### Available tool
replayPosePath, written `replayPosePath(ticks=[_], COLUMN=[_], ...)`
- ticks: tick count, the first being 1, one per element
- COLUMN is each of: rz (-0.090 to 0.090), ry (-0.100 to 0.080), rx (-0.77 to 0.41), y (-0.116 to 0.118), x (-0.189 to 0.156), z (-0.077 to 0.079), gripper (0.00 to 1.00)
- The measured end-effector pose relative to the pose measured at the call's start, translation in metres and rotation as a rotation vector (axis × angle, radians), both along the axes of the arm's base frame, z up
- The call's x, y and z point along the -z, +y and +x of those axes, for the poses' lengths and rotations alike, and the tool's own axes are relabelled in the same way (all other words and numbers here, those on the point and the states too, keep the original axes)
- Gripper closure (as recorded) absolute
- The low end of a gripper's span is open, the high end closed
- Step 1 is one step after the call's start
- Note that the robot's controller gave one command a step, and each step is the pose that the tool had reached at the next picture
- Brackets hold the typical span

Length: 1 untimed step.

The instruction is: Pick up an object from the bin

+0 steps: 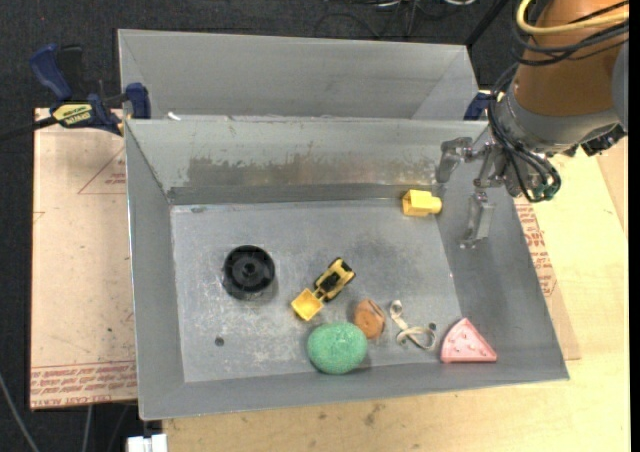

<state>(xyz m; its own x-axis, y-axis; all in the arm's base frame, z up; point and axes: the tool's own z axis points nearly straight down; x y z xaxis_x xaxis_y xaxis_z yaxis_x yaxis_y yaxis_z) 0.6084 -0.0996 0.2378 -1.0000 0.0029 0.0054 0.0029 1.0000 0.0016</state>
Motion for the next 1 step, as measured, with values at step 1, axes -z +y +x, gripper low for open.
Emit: replayPosePath(ticks=[1], rz=[-0.001], ry=[-0.008], rx=[-0.002], y=[0.0003], x=[-0.0049], z=[0.0014], gripper=[0.0])
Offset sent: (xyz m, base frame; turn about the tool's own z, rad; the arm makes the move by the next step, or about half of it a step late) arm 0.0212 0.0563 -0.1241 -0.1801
